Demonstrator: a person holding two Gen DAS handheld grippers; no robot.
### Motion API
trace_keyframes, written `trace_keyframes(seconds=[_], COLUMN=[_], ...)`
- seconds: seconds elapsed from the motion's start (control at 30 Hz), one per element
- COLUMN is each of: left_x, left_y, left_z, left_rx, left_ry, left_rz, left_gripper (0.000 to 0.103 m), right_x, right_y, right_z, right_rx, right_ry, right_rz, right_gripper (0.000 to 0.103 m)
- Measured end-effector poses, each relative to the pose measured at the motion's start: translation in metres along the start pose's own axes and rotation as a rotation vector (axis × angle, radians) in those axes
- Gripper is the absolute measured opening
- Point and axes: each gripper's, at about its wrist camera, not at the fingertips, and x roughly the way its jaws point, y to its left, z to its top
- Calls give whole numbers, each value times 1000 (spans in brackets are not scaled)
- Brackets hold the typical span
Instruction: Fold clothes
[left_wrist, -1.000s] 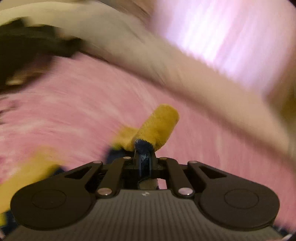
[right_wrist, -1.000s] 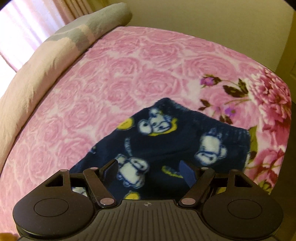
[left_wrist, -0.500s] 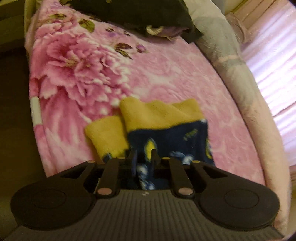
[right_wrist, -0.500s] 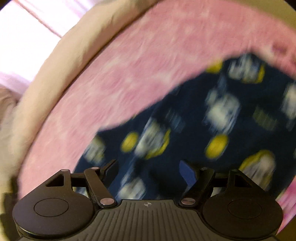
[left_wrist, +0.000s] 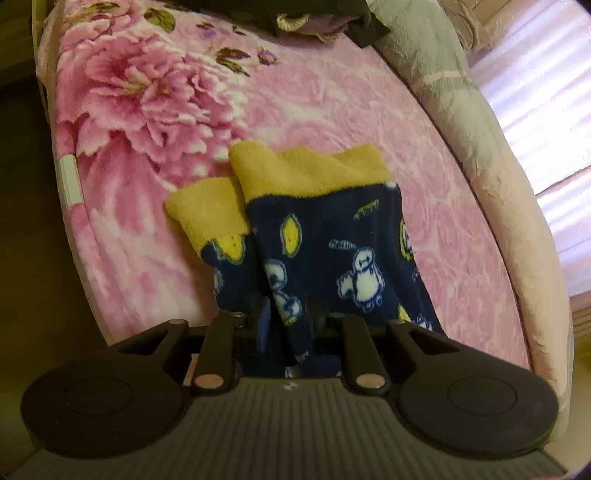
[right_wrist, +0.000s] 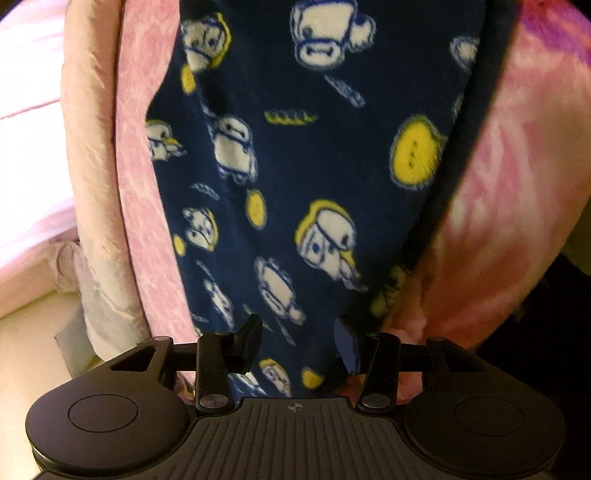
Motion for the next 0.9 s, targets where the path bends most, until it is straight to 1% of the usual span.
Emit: trace_keyframes(seconds=[0.17, 0.2, 0.27, 0.33, 0.37, 0.4, 0.43, 0.47, 0.53, 0.57, 0.67, 0.73, 0.77, 0.8, 0.83, 0.87, 0.9], left_x=[6, 7, 10, 11, 12, 13, 14, 15, 19, 21, 26, 32, 36, 41, 44, 45, 44], left_y=[4, 6, 9, 13, 15, 17, 19, 21, 23, 23, 20, 17, 16, 14, 13, 13, 10], left_z=[-3, -4, -3, -1, 0, 2, 4, 6, 10, 13, 21, 26, 29, 31, 33, 36, 39], left_rx=[-29, -44, -75, -104, -114, -127, -140, -149, -166, -171, -171, -151, -138, -130, -129, -127, -116], left_ry=[10, 11, 13, -1, -10, -20, -29, -35, -45, -51, -70, -70, -65, -64, -67, -73, -86], left_rz=[-5, -7, -14, -10, -8, -6, -4, -3, -2, -8, -26, -27, -23, -12, -10, -23, -53], left_gripper=[18, 18, 18, 20, 20, 21, 21, 21, 21, 22, 23, 31, 31, 28, 17, 3, 1], right_x=[10, 11, 15, 18, 16, 15, 13, 12, 9, 8, 7, 7, 7, 7, 6, 5, 3], right_y=[-10, -13, -15, -16, -16, -16, -15, -13, -10, -8, -3, 1, 3, 4, 6, 8, 12], right_z=[1, 2, 4, 5, 5, 5, 4, 4, 3, 3, 1, 1, 1, 1, 1, 1, 1], right_rx=[-7, -9, -13, -23, -29, -35, -44, -58, -86, -98, -121, -130, -135, -138, -142, -149, -164], right_ry=[-4, -6, -9, -11, -14, -17, -19, -20, -23, -24, -22, -24, -25, -28, -31, -36, -46], right_rz=[-17, -20, -17, -29, -24, -19, -15, -16, -18, -22, -26, -21, -18, -17, -15, -9, 5], right_gripper=[48, 45, 33, 33, 31, 20, 14, 12, 10, 8, 7, 7, 7, 7, 7, 7, 3])
